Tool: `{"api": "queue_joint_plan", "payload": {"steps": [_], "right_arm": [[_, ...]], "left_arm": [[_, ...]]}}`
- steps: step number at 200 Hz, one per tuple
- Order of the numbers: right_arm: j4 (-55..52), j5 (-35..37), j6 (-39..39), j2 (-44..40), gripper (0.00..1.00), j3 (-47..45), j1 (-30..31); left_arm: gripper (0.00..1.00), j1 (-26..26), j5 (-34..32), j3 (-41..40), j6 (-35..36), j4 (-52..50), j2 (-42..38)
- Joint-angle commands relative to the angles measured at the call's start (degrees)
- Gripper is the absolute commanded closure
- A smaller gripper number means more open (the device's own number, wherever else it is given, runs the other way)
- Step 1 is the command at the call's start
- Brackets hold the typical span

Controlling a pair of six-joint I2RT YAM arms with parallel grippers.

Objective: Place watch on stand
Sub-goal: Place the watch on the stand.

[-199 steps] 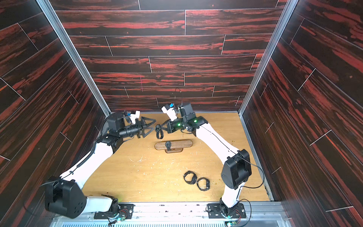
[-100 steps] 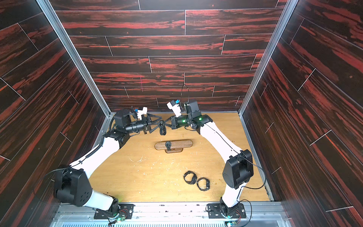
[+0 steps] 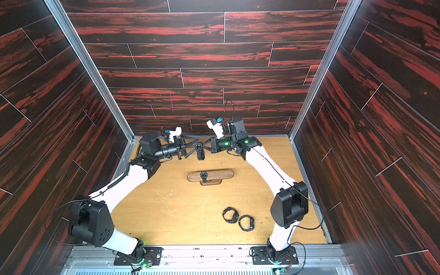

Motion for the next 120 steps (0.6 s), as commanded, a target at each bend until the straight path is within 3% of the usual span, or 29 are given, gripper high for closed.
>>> {"api": "queue_joint_plan", "payload": {"steps": [1, 55, 120], "right_arm": [[-1.6, 0.3, -1.2, 1.7, 1.00, 2.1, 0.1], [-3.5, 2.3, -2.1, 3.3, 1.00, 3.3, 0.1], [-2.7, 3.1, -1.8, 3.1, 1.00, 2.8, 0.0]], "left_arm": [[0.43, -1.0, 1.2, 1.5, -2.7, 5.6, 0.5], [0.51, -1.8, 1.2, 1.8, -4.3, 7.3, 0.5], [0.51, -2.4, 1.9, 1.6, -4.7, 7.5, 1.4]]}}
